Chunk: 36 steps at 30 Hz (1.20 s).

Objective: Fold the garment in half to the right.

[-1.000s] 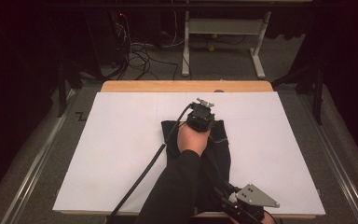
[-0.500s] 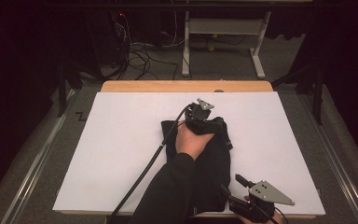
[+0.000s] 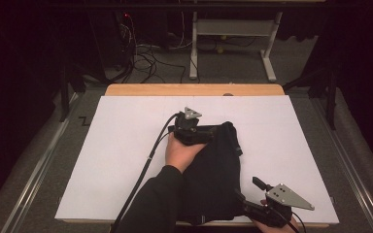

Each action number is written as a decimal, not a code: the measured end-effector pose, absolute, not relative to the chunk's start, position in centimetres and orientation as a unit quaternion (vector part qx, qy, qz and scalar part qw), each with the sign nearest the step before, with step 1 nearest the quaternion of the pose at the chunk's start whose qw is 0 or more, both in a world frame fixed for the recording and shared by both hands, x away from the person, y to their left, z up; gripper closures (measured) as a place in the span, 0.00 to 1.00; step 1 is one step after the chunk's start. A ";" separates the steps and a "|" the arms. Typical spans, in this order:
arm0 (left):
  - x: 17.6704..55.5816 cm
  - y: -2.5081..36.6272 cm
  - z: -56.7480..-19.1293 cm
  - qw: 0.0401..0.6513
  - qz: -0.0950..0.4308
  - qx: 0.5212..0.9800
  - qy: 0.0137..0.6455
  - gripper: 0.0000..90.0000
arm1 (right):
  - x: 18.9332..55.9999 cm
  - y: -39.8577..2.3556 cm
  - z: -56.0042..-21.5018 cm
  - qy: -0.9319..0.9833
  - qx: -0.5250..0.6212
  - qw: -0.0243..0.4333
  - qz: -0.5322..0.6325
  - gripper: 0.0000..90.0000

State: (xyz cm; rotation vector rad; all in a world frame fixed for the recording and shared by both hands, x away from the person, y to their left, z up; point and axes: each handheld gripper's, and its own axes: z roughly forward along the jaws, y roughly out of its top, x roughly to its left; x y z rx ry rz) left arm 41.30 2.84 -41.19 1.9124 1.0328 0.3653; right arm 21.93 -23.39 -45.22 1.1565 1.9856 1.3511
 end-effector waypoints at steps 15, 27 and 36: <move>39.5 8.7 -43.8 0.462 0.137 0.767 0.424 0.00 | 22.7 -24.3 -45.3 0.716 0.426 0.247 0.495 0.19; 36.2 14.2 -45.3 0.468 0.144 0.765 0.419 0.00 | 23.4 -25.1 -45.5 0.712 0.430 0.259 0.492 0.11; 32.4 18.9 -46.6 0.471 0.152 0.762 0.419 0.00 | 24.9 -26.4 -45.2 0.699 0.435 0.285 0.491 0.00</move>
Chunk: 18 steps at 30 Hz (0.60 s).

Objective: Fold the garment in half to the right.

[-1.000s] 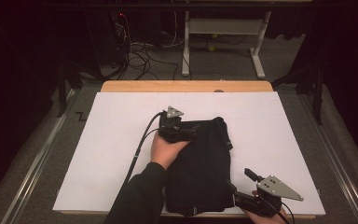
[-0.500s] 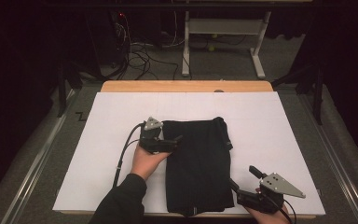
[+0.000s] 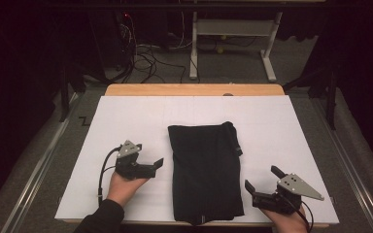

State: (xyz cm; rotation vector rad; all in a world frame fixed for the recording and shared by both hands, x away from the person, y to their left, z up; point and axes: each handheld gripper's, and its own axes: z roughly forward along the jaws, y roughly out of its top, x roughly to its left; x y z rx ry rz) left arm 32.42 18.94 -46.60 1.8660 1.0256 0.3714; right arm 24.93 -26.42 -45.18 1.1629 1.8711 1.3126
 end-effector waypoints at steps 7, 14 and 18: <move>29.9 21.3 -46.7 0.497 0.161 0.750 0.405 0.00 | 27.4 -27.7 -44.6 0.696 0.435 0.316 0.475 0.00; 27.8 22.1 -46.2 0.518 0.185 0.742 0.383 0.00 | 28.7 -31.3 -45.2 0.684 0.457 0.324 0.467 0.00; 28.0 22.2 -46.4 0.521 0.184 0.741 0.381 0.00 | 27.4 -31.6 -45.4 0.689 0.452 0.319 0.468 0.00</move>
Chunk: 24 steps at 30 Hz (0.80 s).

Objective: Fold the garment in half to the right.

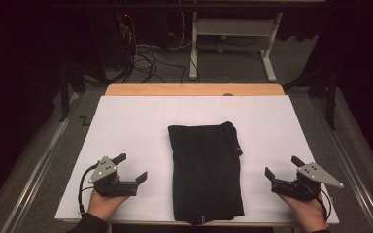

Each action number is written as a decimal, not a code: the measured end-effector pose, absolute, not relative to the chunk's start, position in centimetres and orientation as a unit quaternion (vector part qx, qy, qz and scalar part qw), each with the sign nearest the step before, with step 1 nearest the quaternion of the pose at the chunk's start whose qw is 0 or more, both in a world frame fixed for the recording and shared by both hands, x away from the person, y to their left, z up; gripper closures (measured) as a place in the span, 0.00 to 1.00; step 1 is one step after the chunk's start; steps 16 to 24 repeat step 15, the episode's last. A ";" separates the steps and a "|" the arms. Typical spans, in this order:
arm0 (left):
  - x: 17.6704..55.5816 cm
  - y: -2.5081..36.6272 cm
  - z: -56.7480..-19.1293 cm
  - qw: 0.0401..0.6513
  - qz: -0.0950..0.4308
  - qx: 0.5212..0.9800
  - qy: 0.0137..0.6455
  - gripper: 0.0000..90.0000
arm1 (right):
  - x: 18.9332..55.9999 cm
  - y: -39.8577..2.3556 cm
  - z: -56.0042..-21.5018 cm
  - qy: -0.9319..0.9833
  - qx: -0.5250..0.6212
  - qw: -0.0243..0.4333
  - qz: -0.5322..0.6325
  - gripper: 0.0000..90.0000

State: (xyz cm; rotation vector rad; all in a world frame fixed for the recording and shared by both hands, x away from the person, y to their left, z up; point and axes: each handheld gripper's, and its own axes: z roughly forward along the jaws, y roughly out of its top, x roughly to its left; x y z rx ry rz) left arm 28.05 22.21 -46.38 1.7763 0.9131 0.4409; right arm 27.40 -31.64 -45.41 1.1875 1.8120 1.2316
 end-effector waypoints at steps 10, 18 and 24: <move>29.2 22.4 -47.2 0.517 0.170 0.736 0.403 0.00 | 26.7 -29.6 -45.1 0.702 0.419 0.311 0.484 0.00; 29.2 22.8 -46.9 0.523 0.167 0.732 0.405 0.00 | 26.8 -29.6 -45.4 0.708 0.422 0.307 0.476 0.00; 29.2 22.8 -46.9 0.523 0.167 0.732 0.405 0.00 | 26.8 -29.6 -45.4 0.708 0.422 0.307 0.476 0.00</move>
